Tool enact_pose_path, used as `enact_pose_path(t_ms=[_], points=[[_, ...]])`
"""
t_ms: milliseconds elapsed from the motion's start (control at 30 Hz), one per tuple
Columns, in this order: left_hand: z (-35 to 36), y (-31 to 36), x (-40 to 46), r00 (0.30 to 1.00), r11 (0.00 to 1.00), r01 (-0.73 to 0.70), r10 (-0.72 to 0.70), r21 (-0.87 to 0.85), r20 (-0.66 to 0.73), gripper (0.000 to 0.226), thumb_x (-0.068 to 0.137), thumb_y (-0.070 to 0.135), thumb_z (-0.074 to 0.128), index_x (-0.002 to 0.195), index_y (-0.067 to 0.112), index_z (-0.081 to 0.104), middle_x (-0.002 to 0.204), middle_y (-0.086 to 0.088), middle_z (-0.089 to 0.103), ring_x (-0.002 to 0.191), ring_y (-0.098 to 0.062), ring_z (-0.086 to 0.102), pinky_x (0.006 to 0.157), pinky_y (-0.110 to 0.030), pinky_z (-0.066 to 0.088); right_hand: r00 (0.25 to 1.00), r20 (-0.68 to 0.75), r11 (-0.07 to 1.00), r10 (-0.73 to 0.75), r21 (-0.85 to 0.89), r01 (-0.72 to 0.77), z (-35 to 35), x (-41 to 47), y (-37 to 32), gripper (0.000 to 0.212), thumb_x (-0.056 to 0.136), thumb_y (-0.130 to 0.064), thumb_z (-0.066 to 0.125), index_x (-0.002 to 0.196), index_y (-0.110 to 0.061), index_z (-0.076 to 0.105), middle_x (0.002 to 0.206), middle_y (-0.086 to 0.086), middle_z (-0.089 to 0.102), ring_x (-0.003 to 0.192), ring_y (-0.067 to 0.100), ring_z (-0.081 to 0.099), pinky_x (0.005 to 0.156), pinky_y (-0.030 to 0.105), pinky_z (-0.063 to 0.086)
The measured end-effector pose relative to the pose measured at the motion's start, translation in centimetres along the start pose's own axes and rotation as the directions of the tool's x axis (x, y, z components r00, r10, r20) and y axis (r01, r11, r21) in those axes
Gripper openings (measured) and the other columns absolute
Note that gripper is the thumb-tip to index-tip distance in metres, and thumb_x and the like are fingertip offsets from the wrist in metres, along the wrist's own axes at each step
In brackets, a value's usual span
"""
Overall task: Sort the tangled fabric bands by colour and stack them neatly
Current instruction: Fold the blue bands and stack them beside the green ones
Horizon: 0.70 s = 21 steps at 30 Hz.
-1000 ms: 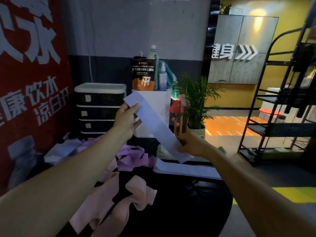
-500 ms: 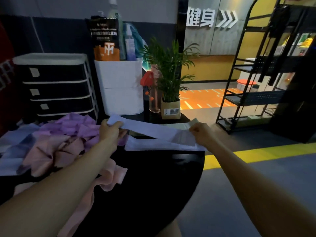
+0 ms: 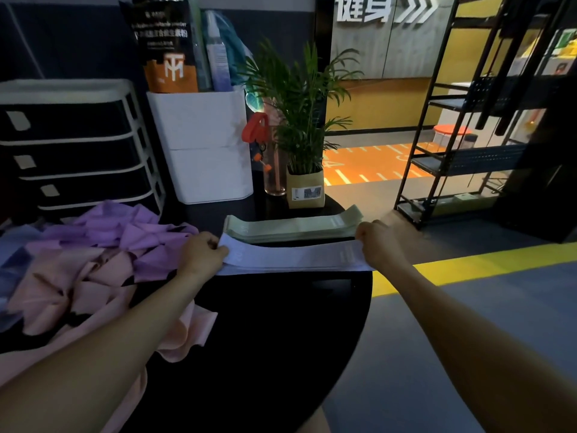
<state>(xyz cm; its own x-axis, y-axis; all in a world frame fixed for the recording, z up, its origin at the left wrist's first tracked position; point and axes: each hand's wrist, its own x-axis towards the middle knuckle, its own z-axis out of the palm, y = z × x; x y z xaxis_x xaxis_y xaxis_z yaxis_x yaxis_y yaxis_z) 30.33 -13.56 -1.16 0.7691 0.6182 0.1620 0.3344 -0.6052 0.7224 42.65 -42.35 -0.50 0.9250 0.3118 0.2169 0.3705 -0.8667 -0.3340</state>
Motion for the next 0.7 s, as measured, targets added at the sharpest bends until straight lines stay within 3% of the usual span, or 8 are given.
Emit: enact_pose_path(t_ms=[133, 367, 500, 600, 700], points=[[-0.1, 0.0, 0.0, 1.0, 1.0, 0.01, -0.011, -0.007, -0.019, 0.006, 0.081, 0.005, 0.063, 0.084, 0.009, 0.06, 0.079, -0.006, 0.059, 0.078, -0.021, 0.053, 0.067, -0.023, 0.031, 1.0, -0.007, 1.0, 0.0, -0.02, 0.0, 0.4, -0.1, -0.1, 0.025, 0.081, 0.01, 0.044, 0.097, 0.0, 0.061, 0.103, 0.021, 0.052, 0.093, 0.035, 0.053, 0.063, 0.028, 0.031], [-0.2, -0.2, -0.4, 0.998, 0.998, -0.007, 0.003, -0.06, -0.061, 0.018, 0.082, -0.001, 0.061, 0.099, -0.004, 0.065, 0.09, -0.013, 0.063, 0.08, -0.017, 0.051, 0.057, -0.014, 0.027, 0.999, -0.052, 0.997, -0.016, -0.08, 0.011, 0.6, -0.3, -0.3, 0.029, 0.084, 0.008, 0.042, 0.102, -0.002, 0.062, 0.105, 0.02, 0.052, 0.103, 0.035, 0.047, 0.072, 0.032, 0.037], [0.3, -0.6, -0.6, 0.998, 0.989, 0.022, -0.03, -0.146, -0.049, 0.019, 0.083, -0.003, 0.058, 0.102, -0.004, 0.062, 0.09, -0.009, 0.057, 0.084, -0.017, 0.051, 0.064, -0.015, 0.03, 0.993, -0.08, 0.992, -0.088, -0.1, 0.08, 0.5, -1.0, -2.1, 0.024, 0.092, -0.006, 0.047, 0.109, -0.009, 0.063, 0.115, 0.014, 0.053, 0.108, 0.033, 0.042, 0.077, 0.033, 0.035], [0.5, -1.1, -0.9, 0.998, 0.967, 0.028, -0.043, -0.254, -0.054, 0.016, 0.083, -0.006, 0.057, 0.097, 0.0, 0.06, 0.091, -0.008, 0.056, 0.086, -0.019, 0.051, 0.075, -0.022, 0.035, 0.974, 0.039, 0.972, -0.221, 0.083, 0.218, 0.9, -1.6, -4.9, 0.032, 0.09, -0.023, 0.059, 0.12, -0.011, 0.06, 0.122, 0.011, 0.051, 0.118, 0.029, 0.041, 0.092, 0.032, 0.034], [0.9, -1.9, -1.2, 0.997, 0.96, -0.034, 0.015, -0.279, -0.07, 0.02, 0.082, -0.008, 0.058, 0.093, 0.008, 0.055, 0.093, -0.008, 0.057, 0.088, -0.021, 0.054, 0.079, -0.026, 0.039, 0.918, 0.219, 0.943, -0.33, 0.128, 0.308, 1.7, -1.8, -7.5, 0.053, 0.086, -0.033, 0.064, 0.133, -0.013, 0.049, 0.131, 0.01, 0.043, 0.124, 0.028, 0.036, 0.101, 0.034, 0.031]])
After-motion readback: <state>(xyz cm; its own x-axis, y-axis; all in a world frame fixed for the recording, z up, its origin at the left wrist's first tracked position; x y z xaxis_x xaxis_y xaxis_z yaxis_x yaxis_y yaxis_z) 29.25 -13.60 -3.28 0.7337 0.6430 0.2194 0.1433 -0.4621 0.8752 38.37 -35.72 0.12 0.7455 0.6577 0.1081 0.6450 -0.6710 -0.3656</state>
